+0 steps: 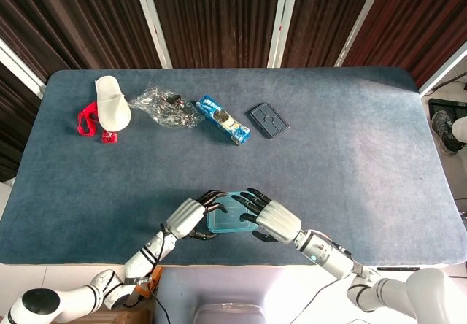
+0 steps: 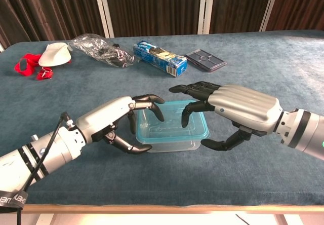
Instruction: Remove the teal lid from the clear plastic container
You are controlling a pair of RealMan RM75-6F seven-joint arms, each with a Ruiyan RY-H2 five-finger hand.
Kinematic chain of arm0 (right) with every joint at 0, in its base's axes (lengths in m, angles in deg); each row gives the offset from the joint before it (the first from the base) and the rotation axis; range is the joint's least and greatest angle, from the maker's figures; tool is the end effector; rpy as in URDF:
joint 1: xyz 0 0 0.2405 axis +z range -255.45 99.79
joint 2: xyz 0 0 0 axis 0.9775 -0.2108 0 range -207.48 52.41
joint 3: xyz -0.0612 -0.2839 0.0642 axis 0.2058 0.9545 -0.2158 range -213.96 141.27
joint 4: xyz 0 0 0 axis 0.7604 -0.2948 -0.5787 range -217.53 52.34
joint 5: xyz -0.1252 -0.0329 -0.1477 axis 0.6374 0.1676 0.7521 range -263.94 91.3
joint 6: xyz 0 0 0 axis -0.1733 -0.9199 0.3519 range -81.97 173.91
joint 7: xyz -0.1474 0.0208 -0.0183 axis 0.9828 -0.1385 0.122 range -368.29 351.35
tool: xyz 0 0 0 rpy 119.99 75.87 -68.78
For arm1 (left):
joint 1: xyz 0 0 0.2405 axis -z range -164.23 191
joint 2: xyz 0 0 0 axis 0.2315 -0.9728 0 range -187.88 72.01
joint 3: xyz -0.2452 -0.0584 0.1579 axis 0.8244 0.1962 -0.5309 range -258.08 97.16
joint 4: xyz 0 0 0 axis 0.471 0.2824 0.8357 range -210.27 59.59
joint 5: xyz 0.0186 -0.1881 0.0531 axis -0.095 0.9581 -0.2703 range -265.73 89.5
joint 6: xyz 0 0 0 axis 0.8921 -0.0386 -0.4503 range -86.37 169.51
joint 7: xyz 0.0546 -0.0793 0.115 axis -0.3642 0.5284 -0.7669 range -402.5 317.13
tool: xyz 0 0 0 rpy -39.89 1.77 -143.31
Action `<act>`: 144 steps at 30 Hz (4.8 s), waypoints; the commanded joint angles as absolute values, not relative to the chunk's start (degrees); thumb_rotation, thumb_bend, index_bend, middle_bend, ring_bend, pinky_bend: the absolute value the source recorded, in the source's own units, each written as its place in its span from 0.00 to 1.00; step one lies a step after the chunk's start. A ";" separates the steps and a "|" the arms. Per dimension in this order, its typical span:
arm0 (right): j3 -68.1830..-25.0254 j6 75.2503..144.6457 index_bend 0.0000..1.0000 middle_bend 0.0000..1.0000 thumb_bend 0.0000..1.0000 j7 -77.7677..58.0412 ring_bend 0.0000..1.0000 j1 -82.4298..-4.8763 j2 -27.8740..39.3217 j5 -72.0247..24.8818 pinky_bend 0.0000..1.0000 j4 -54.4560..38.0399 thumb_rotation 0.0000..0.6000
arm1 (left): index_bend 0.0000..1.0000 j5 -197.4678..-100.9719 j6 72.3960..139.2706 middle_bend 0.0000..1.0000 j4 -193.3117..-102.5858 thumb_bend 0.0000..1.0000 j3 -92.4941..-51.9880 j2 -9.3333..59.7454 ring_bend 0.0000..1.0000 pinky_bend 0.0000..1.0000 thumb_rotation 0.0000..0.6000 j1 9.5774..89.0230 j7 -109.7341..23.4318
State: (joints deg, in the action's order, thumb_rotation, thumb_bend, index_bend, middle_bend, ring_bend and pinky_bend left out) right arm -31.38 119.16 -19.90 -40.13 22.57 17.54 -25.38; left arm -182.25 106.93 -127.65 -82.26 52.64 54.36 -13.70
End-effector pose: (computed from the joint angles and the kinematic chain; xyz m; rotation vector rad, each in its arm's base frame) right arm -0.2049 -0.3098 -0.0573 2.2043 -0.6632 1.2747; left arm -0.1747 0.3230 -0.1182 -2.0445 -1.2347 -1.3825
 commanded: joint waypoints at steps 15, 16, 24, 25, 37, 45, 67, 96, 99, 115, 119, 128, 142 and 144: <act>-31.15 119.32 0.49 0.08 0.49 -19.75 0.00 -40.16 22.05 17.24 0.00 -25.00 1.00 | 0.36 -182.41 106.97 0.53 -126.74 0.39 -82.49 52.94 0.41 0.51 1.00 54.32 -13.55; -31.14 119.35 0.49 0.08 0.49 -19.73 0.00 -40.19 22.02 17.22 0.00 -25.01 1.00 | 0.36 -182.41 106.96 0.53 -126.68 0.39 -82.50 52.96 0.41 0.51 1.00 54.32 -13.56; -31.08 119.42 0.49 0.08 0.49 -19.94 0.00 -40.33 21.83 16.97 0.00 -25.12 1.00 | 0.36 -182.34 106.71 0.53 -126.13 0.38 -82.56 53.08 0.41 0.51 1.00 54.37 -13.33; -31.11 119.43 0.49 0.08 0.49 -20.01 0.00 -40.31 21.85 16.94 0.00 -25.13 1.00 | 0.36 -182.40 106.74 0.53 -126.07 0.38 -82.60 53.10 0.41 0.51 1.00 54.37 -13.35; -31.18 119.59 0.49 0.08 0.49 -20.33 0.00 -40.17 21.68 16.94 0.00 -24.80 1.00 | 0.36 -182.52 106.80 0.53 -125.63 0.39 -82.74 53.23 0.41 0.51 1.00 54.36 -13.25; -31.00 119.63 0.49 0.08 0.49 -20.21 0.00 -40.24 21.59 17.01 0.00 -24.55 1.00 | 0.36 -182.52 106.82 0.53 -125.64 0.38 -82.82 53.17 0.41 0.51 1.00 54.30 -13.31; -31.28 119.53 0.48 0.08 0.49 -20.06 0.00 -40.08 21.37 16.78 0.00 -23.92 1.00 | 0.36 -182.68 106.66 0.53 -125.45 0.38 -83.17 53.39 0.41 0.52 1.00 54.18 -13.49; -31.66 119.84 0.47 0.08 0.49 -20.16 0.00 -40.07 21.21 16.55 0.00 -23.34 1.00 | 0.36 -182.87 106.87 0.53 -125.13 0.39 -83.37 53.49 0.41 0.52 1.00 53.99 -13.82; -31.65 119.90 0.47 0.08 0.49 -20.18 0.00 -40.12 21.04 16.52 0.00 -23.21 1.00 | 0.36 -182.81 106.80 0.53 -125.11 0.39 -83.35 53.48 0.41 0.52 1.00 53.98 -13.83; -31.68 119.15 0.47 0.08 0.49 -19.77 0.00 -39.94 21.57 16.37 0.00 -23.61 1.00 | 0.36 -182.90 106.79 0.53 -125.08 0.38 -83.45 53.59 0.41 0.52 1.00 53.96 -13.75; -31.78 118.97 0.47 0.08 0.49 -19.87 0.00 -39.84 21.86 16.27 0.00 -23.83 1.00 | 0.36 -182.93 106.85 0.53 -125.19 0.39 -83.48 53.53 0.41 0.52 1.00 53.93 -13.77; -32.19 118.91 0.47 0.08 0.49 -19.64 0.00 -39.64 22.05 16.02 0.00 -23.84 1.00 | 0.36 -182.99 106.85 0.53 -125.27 0.39 -83.62 53.38 0.41 0.52 1.00 53.86 -13.54; -32.80 119.11 0.47 0.08 0.49 -19.04 0.00 -39.32 21.58 15.77 0.00 -22.93 1.00 | 0.36 -183.51 107.07 0.53 -124.97 0.39 -84.07 53.33 0.41 0.52 1.00 53.86 -13.22; -32.84 119.00 0.47 0.08 0.49 -18.91 0.00 -39.32 21.44 15.65 0.00 -22.76 1.00 | 0.36 -183.56 107.09 0.53 -124.94 0.39 -84.14 53.38 0.41 0.52 1.00 53.85 -13.17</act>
